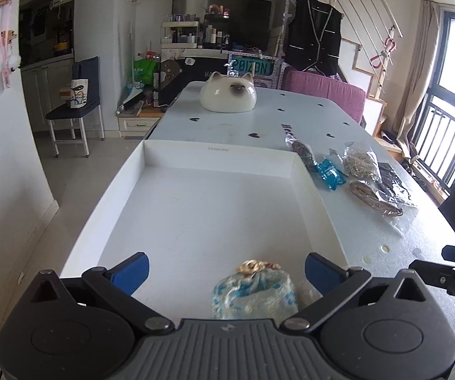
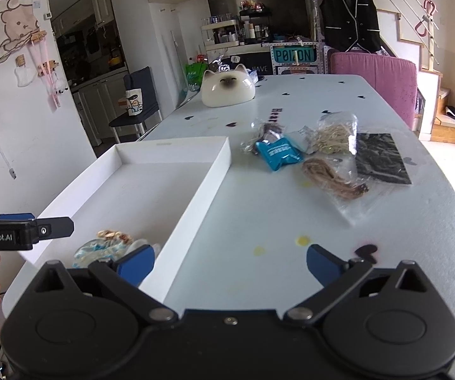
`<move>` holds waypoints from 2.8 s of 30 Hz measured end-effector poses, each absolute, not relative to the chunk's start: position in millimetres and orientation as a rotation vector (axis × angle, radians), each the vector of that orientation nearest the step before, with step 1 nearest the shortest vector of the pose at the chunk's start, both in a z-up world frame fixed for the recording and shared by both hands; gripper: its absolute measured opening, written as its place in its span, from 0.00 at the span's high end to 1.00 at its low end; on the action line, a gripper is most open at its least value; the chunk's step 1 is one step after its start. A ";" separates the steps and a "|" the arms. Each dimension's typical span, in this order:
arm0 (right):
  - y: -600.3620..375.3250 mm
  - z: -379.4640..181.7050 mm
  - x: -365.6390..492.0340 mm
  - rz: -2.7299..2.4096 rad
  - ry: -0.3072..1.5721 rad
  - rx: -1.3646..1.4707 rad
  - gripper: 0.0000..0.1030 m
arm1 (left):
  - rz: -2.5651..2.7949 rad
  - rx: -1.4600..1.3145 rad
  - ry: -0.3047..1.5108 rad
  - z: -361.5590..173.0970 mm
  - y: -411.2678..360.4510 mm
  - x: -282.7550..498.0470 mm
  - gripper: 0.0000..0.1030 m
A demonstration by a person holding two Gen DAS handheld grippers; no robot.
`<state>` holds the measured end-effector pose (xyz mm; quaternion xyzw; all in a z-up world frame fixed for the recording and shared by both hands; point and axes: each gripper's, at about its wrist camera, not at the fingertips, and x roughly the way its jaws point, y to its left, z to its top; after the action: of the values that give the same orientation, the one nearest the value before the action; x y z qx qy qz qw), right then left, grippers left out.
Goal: Organize soft objects
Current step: 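Withdraw both tools from the box toward the remaining bagged items, then grasp the blue packet with the left tool while the right tool grasps the clear cord bag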
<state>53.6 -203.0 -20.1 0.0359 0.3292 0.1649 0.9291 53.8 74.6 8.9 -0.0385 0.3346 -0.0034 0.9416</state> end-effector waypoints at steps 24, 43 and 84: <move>-303.6 -21.6 121.7 0.110 0.601 0.111 0.00 | -0.248 -0.024 0.630 20.0 -40.2 173.5 0.01; -314.0 -64.8 191.4 0.276 0.592 -0.011 0.15 | -0.537 0.299 0.568 -20.8 -98.6 267.7 0.22; -285.4 -87.3 128.3 0.429 0.749 -0.147 0.48 | -0.532 0.436 0.800 -65.8 -110.5 319.6 0.49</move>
<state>128.3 -285.4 -87.3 -0.0713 0.3625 0.2078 0.9057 319.6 -110.5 -65.8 0.2079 0.3818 -0.2538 0.8641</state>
